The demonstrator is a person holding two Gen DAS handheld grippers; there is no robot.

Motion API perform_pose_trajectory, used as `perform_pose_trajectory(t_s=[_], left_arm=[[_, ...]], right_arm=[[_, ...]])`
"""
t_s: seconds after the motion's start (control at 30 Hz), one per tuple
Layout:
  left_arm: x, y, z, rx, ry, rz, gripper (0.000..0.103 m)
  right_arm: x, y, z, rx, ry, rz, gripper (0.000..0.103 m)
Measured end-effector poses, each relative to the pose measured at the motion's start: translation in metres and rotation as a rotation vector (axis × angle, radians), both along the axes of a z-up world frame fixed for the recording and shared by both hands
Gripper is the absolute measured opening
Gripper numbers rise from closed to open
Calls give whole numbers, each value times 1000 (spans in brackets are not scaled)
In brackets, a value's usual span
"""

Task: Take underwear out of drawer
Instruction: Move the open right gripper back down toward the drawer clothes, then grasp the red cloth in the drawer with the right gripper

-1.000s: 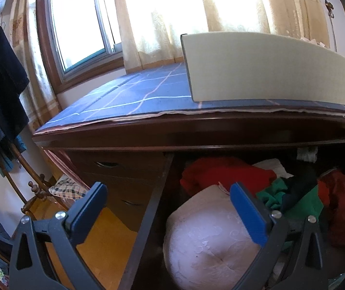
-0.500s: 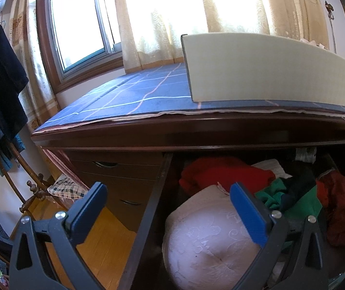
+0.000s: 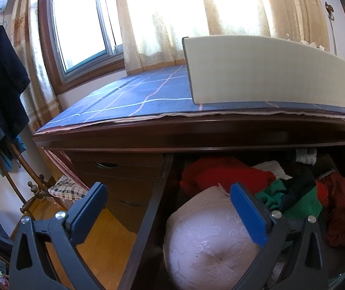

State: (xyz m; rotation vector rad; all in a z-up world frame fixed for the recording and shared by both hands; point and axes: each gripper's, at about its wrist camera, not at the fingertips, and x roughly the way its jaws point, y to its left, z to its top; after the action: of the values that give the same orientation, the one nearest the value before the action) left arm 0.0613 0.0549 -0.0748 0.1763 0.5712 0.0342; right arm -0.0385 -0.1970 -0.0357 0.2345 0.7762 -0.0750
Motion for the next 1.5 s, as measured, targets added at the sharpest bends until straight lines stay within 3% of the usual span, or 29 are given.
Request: perform_pose_trajectory(t_s=[0.27, 0.47, 0.63, 0.9, 1.17, 1.5], left_arm=[[-4, -3, 0, 24, 11, 2, 103], [-5, -3, 0, 29, 7, -3, 102], [-5, -3, 0, 32, 6, 2, 102], [-4, -3, -2, 36, 21, 2, 102], [-3, -3, -2, 36, 28, 3, 102], [-3, -2, -3, 28, 32, 5, 102]], right_arm=[[6, -27, 4, -30, 23, -43, 63], [33, -32, -9, 22, 152, 13, 63], [60, -26, -20, -41, 257, 66, 63], [99, -26, -60, -43, 460, 100, 63], [116, -14, -71, -160, 528, 133, 67], [129, -15, -88, -97, 594, 177, 72]])
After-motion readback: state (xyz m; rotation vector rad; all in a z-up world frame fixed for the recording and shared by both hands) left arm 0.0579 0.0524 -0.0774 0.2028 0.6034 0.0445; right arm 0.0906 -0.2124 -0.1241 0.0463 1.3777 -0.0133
